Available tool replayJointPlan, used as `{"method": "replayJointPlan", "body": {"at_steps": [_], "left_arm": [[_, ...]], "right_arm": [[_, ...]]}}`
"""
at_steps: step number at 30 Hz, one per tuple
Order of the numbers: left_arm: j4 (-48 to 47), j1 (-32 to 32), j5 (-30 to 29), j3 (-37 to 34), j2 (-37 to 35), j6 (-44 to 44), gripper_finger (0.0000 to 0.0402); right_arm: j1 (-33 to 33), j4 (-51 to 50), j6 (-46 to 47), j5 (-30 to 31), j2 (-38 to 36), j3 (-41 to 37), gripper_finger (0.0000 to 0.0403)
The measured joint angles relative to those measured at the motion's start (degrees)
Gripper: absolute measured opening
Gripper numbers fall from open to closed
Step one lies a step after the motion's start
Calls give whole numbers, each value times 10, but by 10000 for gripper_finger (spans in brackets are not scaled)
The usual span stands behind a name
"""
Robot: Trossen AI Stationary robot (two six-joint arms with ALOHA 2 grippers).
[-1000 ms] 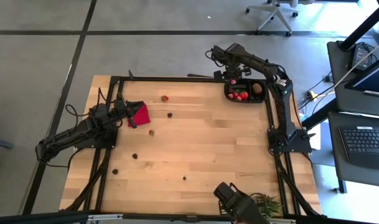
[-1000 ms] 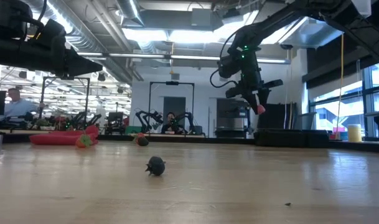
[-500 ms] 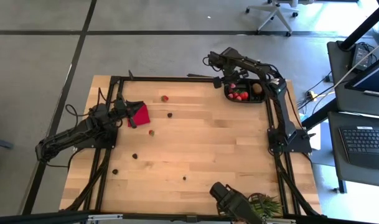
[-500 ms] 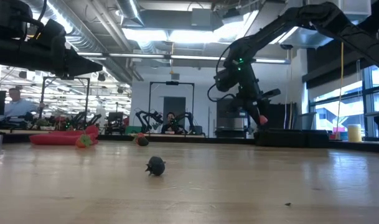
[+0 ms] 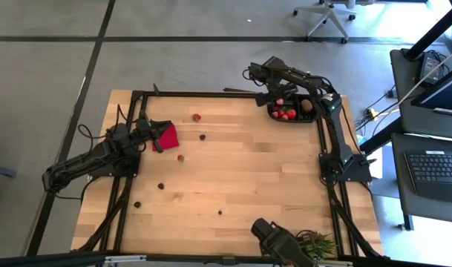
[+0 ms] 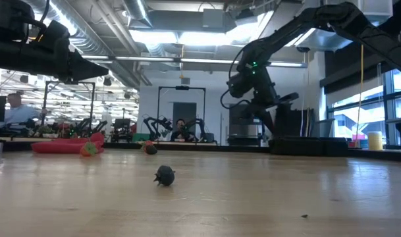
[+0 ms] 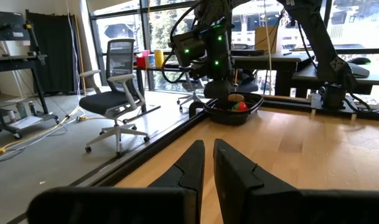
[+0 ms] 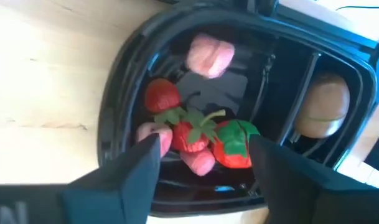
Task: Pick and placing Produce into tupperware
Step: Put the black berry into the black bin
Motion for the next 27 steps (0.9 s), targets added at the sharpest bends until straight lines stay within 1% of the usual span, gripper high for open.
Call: {"method": "replayJointPlan", "body": {"at_steps": [4, 8, 12, 15, 19, 23, 27], "left_arm": [[0, 0, 0, 0, 0, 0, 27], [0, 0, 0, 0, 0, 0, 27], [0, 0, 0, 0, 0, 0, 27], [0, 0, 0, 0, 0, 0, 27], [0, 0, 0, 0, 0, 1, 27], [0, 0, 0, 0, 0, 1, 27], [0, 0, 0, 0, 0, 0, 27]], "right_arm": [[9, -23, -13, 1, -6, 0, 274], [41, -20, -35, 2, -33, 10, 282], [93, 2, -61, 2, -69, 25, 283], [151, 33, -73, 1, -101, 26, 283], [240, 108, -74, 0, -126, 26, 283], [342, 225, -86, 4, -134, 26, 283], [440, 347, -109, 36, -133, 17, 283]]}}
